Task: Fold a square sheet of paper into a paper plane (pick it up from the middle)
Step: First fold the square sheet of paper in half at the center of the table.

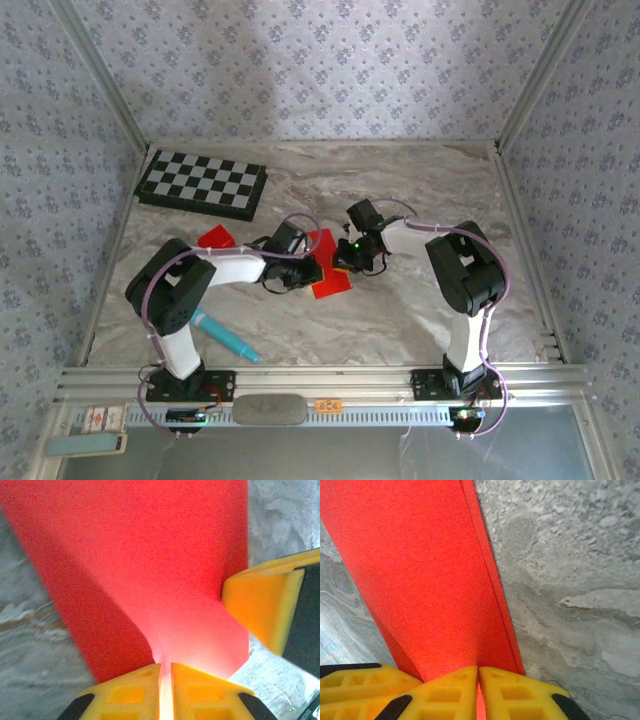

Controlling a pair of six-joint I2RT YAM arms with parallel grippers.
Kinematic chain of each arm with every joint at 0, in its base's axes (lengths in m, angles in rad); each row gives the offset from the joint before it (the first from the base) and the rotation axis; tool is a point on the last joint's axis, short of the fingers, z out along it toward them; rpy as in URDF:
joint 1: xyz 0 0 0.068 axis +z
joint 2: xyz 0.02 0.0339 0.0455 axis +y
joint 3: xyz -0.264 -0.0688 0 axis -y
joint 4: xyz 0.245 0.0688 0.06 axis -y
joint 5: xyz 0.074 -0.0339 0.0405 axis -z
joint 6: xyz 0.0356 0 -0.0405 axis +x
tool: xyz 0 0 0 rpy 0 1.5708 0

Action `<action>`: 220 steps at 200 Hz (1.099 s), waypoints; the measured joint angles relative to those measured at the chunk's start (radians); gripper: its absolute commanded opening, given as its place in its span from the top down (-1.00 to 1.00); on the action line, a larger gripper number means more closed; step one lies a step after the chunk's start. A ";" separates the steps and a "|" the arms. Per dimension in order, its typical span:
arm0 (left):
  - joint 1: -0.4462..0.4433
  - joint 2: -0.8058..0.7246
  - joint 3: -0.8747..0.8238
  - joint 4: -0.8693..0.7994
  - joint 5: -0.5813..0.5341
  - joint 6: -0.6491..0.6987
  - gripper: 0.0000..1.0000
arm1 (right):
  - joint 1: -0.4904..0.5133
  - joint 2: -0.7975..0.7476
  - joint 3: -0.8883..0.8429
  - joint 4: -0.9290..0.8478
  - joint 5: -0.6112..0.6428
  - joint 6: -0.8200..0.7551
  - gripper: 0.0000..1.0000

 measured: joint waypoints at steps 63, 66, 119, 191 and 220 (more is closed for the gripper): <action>-0.028 -0.051 -0.059 -0.012 -0.006 0.010 0.74 | 0.000 0.000 0.000 0.001 0.000 0.008 0.72; -0.032 -0.051 -0.059 -0.013 -0.008 0.012 0.74 | 0.000 0.001 0.000 0.001 0.000 0.008 0.72; -0.081 -0.062 -0.042 -0.064 -0.061 0.061 0.74 | 0.004 0.001 0.000 0.002 0.000 0.013 0.72; -0.116 -0.080 -0.034 -0.135 -0.076 0.080 0.72 | 0.006 0.001 0.000 0.002 0.000 0.018 0.72; -0.120 -0.082 -0.033 -0.146 -0.075 0.080 0.72 | 0.006 0.001 0.000 0.002 0.000 0.018 0.72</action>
